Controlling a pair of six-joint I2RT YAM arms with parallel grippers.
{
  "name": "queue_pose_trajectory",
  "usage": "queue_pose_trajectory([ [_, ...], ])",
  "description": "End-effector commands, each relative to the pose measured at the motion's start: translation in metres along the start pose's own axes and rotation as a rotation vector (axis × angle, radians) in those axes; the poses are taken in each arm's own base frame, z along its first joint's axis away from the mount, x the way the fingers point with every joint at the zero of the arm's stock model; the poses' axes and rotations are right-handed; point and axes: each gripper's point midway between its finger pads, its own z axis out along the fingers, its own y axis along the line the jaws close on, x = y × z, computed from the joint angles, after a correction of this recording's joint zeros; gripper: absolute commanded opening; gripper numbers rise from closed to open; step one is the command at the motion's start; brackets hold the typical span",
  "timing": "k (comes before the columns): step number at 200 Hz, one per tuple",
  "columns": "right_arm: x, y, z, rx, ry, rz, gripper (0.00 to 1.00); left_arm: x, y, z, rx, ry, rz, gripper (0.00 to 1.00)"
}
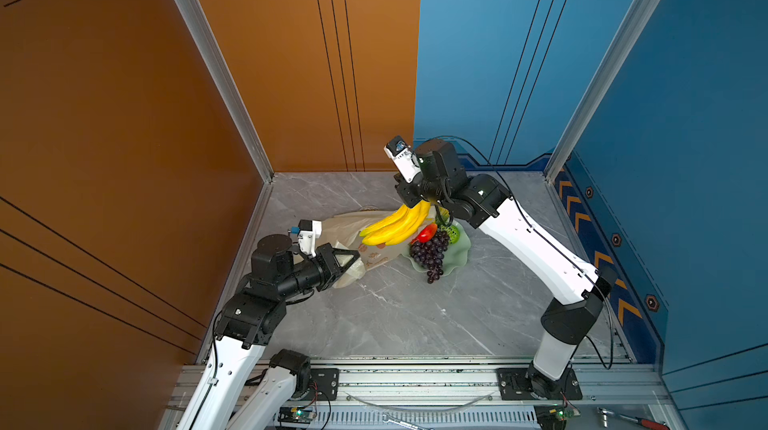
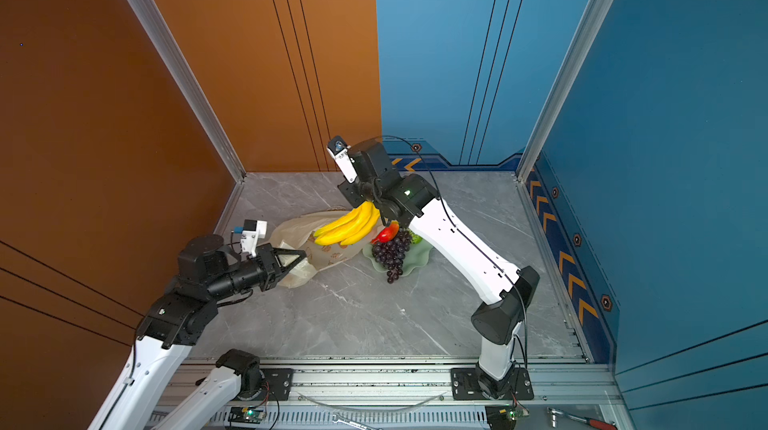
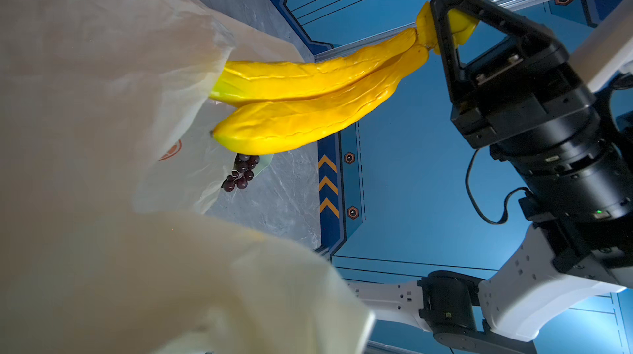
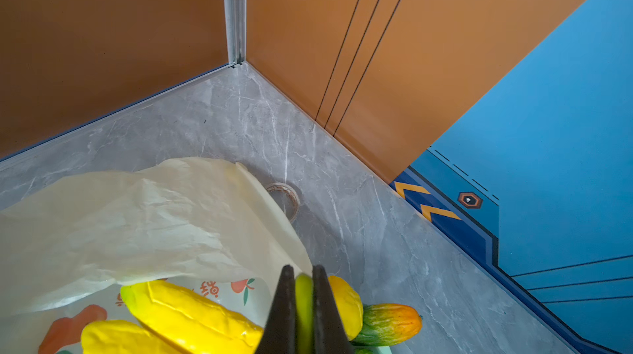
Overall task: Place the fruits into the plastic bag
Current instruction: 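Push the bananas into the bag mouth with the right gripper and release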
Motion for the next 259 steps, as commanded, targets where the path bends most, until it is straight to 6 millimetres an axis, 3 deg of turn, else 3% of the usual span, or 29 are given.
queue_pose_trajectory([
  [1, 0.014, 0.027, 0.015, -0.025, 0.034, -0.008, 0.0, -0.01, -0.013, 0.0, 0.045, -0.033, -0.007, 0.0],
  [29, 0.02, 0.037, 0.029, 0.017, 0.047, 0.038, 0.0, -0.018, -0.025, 0.001, 0.093, -0.055, -0.032, 0.0],
  [99, 0.009, 0.025, 0.037, 0.177, -0.04, 0.385, 0.0, -0.033, -0.037, 0.006, 0.166, -0.111, -0.092, 0.0],
  [128, 0.023, 0.028, 0.04, 0.16, -0.037, 0.544, 0.0, -0.035, -0.036, 0.007, 0.162, -0.124, -0.094, 0.0],
  [170, 0.042, 0.052, 0.046, 0.057, -0.008, 0.748, 0.0, -0.042, -0.039, 0.009, 0.197, -0.152, -0.101, 0.0],
  [175, 0.056, 0.056, 0.052, 0.058, 0.017, 0.761, 0.0, -0.042, -0.039, 0.01, 0.198, -0.151, -0.102, 0.0],
  [209, 0.077, 0.066, 0.067, 0.007, 0.048, 0.892, 0.0, -0.04, -0.039, 0.01, 0.202, -0.147, -0.103, 0.0],
  [259, 0.09, 0.059, 0.088, 0.047, 0.03, 0.974, 0.0, -0.031, -0.04, 0.012, 0.208, -0.121, -0.103, 0.0],
])
